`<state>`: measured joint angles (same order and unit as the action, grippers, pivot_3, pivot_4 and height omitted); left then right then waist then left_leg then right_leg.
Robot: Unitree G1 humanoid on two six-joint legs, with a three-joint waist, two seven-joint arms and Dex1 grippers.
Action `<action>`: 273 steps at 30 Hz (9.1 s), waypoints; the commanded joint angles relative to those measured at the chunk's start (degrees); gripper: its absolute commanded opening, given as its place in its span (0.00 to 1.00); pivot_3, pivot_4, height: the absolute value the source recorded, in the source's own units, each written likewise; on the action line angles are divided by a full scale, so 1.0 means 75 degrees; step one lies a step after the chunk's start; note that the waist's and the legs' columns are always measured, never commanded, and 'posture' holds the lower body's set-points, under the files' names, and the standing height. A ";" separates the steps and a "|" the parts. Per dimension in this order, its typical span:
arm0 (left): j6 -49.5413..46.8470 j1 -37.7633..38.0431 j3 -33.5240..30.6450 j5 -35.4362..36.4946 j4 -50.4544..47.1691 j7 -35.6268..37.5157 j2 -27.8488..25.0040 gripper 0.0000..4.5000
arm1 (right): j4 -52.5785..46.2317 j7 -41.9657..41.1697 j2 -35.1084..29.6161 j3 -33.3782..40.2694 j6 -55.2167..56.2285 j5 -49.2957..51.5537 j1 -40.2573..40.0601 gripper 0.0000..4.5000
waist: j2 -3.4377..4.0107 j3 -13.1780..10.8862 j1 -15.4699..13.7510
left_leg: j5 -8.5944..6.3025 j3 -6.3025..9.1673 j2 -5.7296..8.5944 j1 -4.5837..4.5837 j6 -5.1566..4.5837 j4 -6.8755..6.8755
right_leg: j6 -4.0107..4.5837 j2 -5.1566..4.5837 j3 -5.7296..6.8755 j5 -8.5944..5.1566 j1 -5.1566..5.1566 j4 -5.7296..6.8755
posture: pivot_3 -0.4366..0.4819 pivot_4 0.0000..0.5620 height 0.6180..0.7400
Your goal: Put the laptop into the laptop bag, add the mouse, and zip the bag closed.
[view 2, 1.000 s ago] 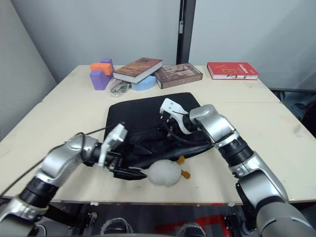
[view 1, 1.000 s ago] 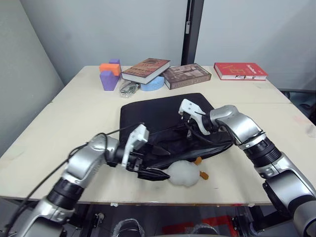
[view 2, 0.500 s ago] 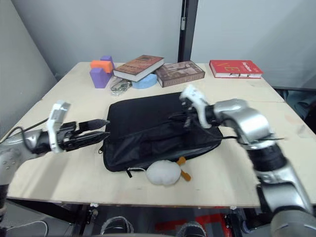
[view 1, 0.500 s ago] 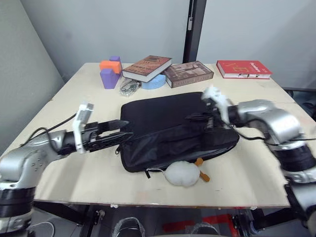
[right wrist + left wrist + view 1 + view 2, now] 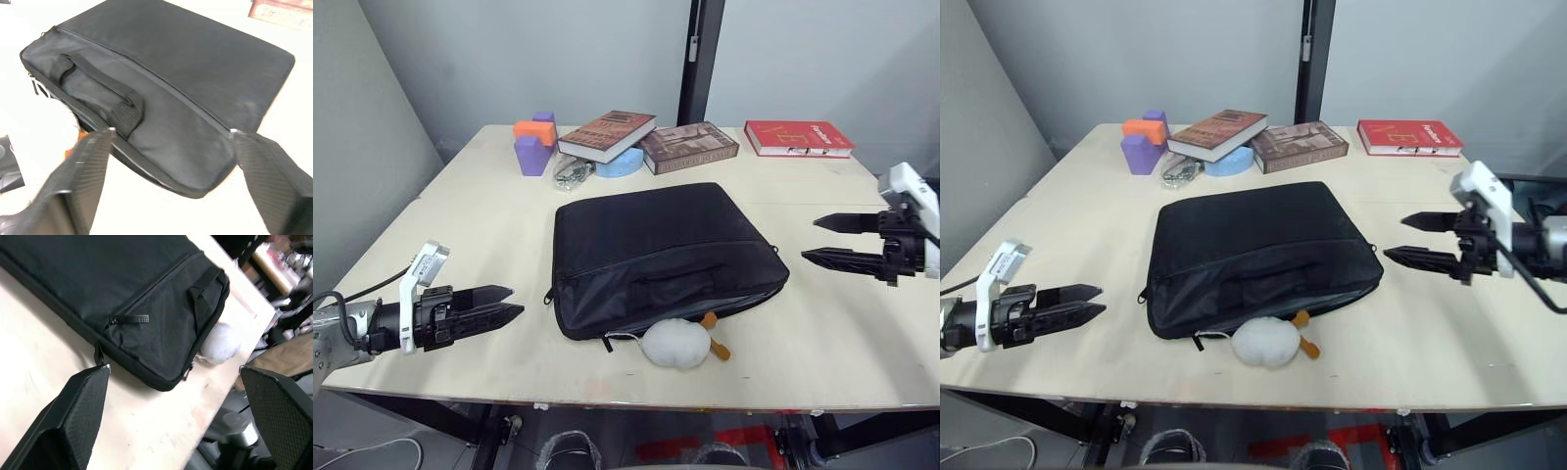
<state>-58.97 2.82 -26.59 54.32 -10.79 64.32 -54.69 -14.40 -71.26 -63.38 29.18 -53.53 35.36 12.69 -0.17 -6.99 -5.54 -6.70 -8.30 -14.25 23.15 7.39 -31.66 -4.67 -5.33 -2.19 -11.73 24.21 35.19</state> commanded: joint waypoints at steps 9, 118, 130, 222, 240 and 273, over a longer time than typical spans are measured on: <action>-0.1814 -0.1510 0.1270 0.0411 0.1182 -0.1342 0.1318 0.99 | -0.2056 0.0326 -0.0065 0.0673 -0.0290 0.2270 0.0167 1.00 | 0.0005 0.0002 -0.0021 | 0.0001 0.0002 -0.0002 0.0002 -0.0007 -0.0031 | 0.0001 -0.0001 -0.0002 0.0000 -0.0006 0.0023 | 0.48 0.27 1.00; 0.7439 -0.2117 0.4553 -0.4732 0.1476 0.2612 0.1659 0.93 | 0.1848 0.2152 0.3713 -0.6525 0.0748 -0.2599 0.3074 0.02 | -0.0009 0.0013 0.0024 | 0.0002 0.0023 0.0000 -0.0031 0.0000 -0.0065 | 0.0018 -0.0009 0.0011 -0.0005 -0.0038 0.0096 | 0.48 0.27 1.00; 0.8539 -0.2261 0.4838 -0.5038 0.2737 0.2444 0.2387 0.66 | 0.1595 0.2172 0.3723 -0.6340 0.0596 -0.2579 0.2881 0.00 | -0.0008 0.0028 0.0014 | 0.0002 0.0019 0.0000 -0.0032 0.0000 -0.0064 | 0.0018 -0.0009 0.0006 -0.0006 -0.0038 0.0092 | 0.48 0.27 1.00; 0.5988 -0.5058 0.3298 -0.3492 0.2467 0.2525 0.1551 0.99 | -0.2694 0.0639 -0.0178 0.0539 -0.0948 0.2229 0.1282 0.00 | 0.0014 -0.0018 -0.0107 | 0.0001 0.0004 0.0001 0.0002 -0.0002 -0.0025 | 0.0016 -0.0008 0.0005 -0.0006 -0.0008 0.0032 | 0.48 0.27 1.00; 0.9211 -0.6849 0.4667 -0.5291 0.7967 0.3758 0.3558 0.00 | -0.3426 0.2912 -0.0595 0.1284 -0.1828 0.5337 0.0202 0.26 | 0.0013 -0.0018 -0.0435 | 0.0002 0.0008 0.0005 0.0005 -0.0014 -0.0055 | 0.0016 -0.0015 0.0004 -0.0005 -0.0020 0.0043 | 0.48 0.27 1.00; 1.0120 -0.7140 0.4706 -0.6364 0.9352 0.3608 0.3899 0.00 | -0.1533 0.3537 0.2347 -0.6425 -0.0440 0.0788 0.0667 0.88 | 0.0014 0.0004 -0.0399 | 0.0002 0.0015 0.0019 -0.0023 -0.0014 -0.0063 | -0.0003 -0.0052 0.0035 -0.0001 -0.0081 0.0042 | 0.48 0.27 1.00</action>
<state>17.35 -52.39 7.64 8.78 59.11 90.04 -25.12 -25.37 -43.31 -46.01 -19.08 -57.50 41.94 17.40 -0.07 -6.96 -8.53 -6.69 -8.18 -14.11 22.98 7.29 -32.14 -4.69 -5.72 -1.92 -11.73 23.59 35.48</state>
